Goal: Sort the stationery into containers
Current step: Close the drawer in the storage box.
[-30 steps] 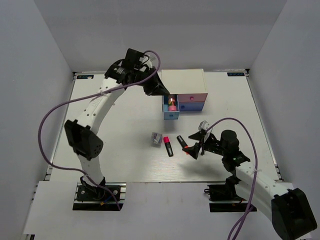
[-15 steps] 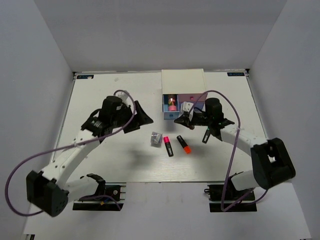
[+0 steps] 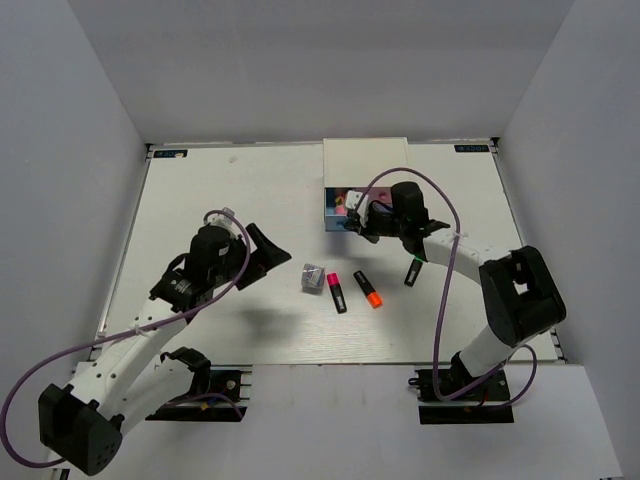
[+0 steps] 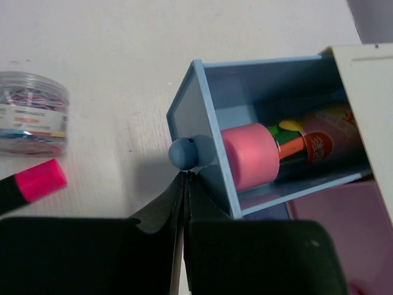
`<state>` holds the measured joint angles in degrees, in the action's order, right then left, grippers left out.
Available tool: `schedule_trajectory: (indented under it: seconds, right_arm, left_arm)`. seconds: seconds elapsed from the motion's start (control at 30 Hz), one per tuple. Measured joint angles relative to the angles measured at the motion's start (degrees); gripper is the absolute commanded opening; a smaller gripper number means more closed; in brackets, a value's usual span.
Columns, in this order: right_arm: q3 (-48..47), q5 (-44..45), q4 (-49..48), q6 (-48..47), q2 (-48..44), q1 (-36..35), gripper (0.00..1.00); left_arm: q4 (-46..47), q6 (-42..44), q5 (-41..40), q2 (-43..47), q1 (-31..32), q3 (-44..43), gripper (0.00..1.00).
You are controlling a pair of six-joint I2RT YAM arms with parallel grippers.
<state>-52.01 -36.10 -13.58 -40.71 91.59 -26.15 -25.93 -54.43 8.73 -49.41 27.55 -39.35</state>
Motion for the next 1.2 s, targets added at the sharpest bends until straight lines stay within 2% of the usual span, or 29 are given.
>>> schedule_trajectory:
  seconds: [0.33,0.6,0.73,0.93,1.0,1.07,1.1,1.13,1.2]
  right_arm:
    - [-3.3,11.9,-4.3,1.8,4.4,-2.0,0.02]
    - [-7.2,20.0,-8.2,4.3,8.4,-2.5,0.08]
    - [-7.5,22.2,-9.4,4.5,9.3,-2.9,0.15]
    - [-7.4,23.5,-10.3,5.2,9.4,-3.1,0.15]
    - [-6.4,22.2,-10.7,5.4,8.6,-3.1,0.18]
    - [-2.8,20.0,-11.3,5.8,5.7,-2.9,0.35]
    - [0.1,18.9,-12.0,6.0,3.3,-2.8,0.48]
    - [2.9,18.1,-12.3,6.2,0.8,-2.8,0.88]
    - [7.1,17.6,-14.1,9.3,-3.5,-2.8,0.9]
  left_arm:
    - [4.7,-0.7,0.9,-3.7,0.0,1.6,1.0]
    - [6.6,-0.8,1.4,-4.8,0.0,2.3,1.0]
    - [7.8,-0.8,1.6,-4.8,0.0,2.3,1.0]
    - [8.6,-0.9,2.0,-4.8,0.0,2.4,1.0]
    - [8.8,-0.9,2.1,-4.8,0.0,2.5,1.0]
    - [9.3,-0.9,2.2,-4.8,0.0,2.9,1.0]
    - [9.7,-0.9,2.2,-4.8,0.0,3.2,1.0]
    - [9.9,-1.0,2.3,-4.9,0.0,3.4,1.0]
    - [10.7,-1.2,2.5,-5.4,0.0,3.9,1.0]
